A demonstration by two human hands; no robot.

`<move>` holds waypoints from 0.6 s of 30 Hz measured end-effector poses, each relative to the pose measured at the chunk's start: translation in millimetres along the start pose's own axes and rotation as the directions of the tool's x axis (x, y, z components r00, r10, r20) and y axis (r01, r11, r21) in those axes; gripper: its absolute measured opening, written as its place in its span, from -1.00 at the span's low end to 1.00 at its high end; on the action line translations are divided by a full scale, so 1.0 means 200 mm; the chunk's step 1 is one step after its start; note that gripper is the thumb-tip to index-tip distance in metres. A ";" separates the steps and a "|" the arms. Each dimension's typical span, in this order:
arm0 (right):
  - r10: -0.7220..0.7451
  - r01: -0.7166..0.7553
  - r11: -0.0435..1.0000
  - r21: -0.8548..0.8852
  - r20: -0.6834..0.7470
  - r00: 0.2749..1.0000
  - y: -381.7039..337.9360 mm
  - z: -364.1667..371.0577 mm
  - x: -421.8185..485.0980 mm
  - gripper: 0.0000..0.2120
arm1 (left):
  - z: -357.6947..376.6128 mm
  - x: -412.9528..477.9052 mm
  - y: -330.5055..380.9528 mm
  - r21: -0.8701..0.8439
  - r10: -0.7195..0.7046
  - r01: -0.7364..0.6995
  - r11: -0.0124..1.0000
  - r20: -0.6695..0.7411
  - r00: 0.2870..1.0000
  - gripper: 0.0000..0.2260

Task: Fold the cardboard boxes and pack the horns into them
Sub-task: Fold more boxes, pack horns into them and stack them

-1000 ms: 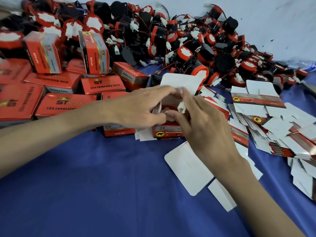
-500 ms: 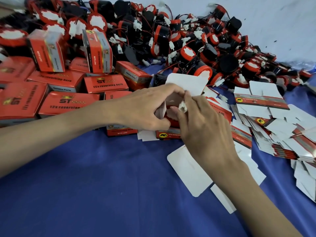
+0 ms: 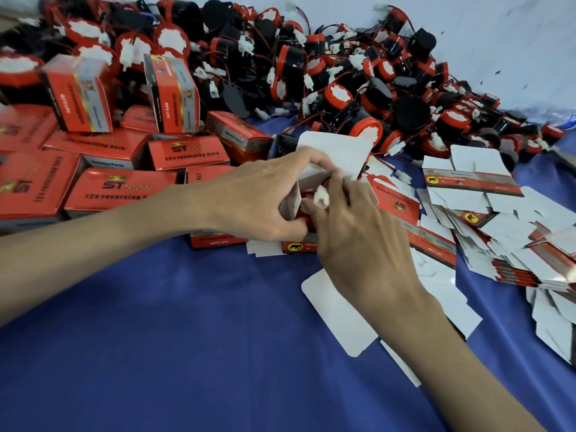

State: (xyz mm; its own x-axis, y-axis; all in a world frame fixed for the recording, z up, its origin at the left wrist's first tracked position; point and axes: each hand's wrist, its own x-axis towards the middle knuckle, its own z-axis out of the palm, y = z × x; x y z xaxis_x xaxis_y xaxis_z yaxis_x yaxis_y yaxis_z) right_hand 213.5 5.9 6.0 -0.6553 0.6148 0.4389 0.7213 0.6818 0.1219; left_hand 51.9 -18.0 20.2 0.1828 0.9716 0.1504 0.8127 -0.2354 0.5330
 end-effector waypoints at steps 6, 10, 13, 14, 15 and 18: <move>-0.032 0.026 0.996 0.086 0.069 0.997 0.00 0.00 0.02 -0.48 | 0.00 0.01 -0.02 -0.014 0.010 -0.010 1.000 -0.002 1.000 -0.37; -0.014 0.000 0.974 0.227 0.061 0.998 0.02 0.00 0.02 -0.37 | 0.00 0.00 -0.02 -0.023 0.023 -0.023 0.999 -0.002 1.000 -0.34; -0.011 0.000 0.961 0.277 0.036 0.999 0.02 -0.02 0.02 -0.31 | -0.01 0.00 -0.02 -0.025 0.016 -0.016 1.000 -0.006 1.000 -0.27; -0.009 -0.004 0.956 0.295 0.041 0.999 0.02 -0.03 0.01 -0.32 | -0.01 0.00 -0.01 -0.030 0.017 -0.017 0.999 -0.005 1.000 -0.26; -0.012 -0.004 0.948 0.319 0.047 0.999 0.02 -0.04 0.01 -0.34 | -0.01 -0.01 -0.01 -0.035 0.020 -0.020 0.999 -0.003 1.000 -0.26; -0.029 0.005 0.924 0.382 0.056 0.998 0.03 -0.04 0.01 -0.53 | -0.01 -0.01 -0.01 -0.046 0.028 -0.027 0.999 0.002 1.000 -0.27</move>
State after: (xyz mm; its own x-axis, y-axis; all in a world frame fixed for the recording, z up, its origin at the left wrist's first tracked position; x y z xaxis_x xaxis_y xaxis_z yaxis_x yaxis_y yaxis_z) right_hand 217.4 7.7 14.9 -0.6873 0.6162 0.3847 0.5776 0.7847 -0.2250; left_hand 48.8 -18.6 20.3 0.2063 0.9648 0.1632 0.7810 -0.2628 0.5665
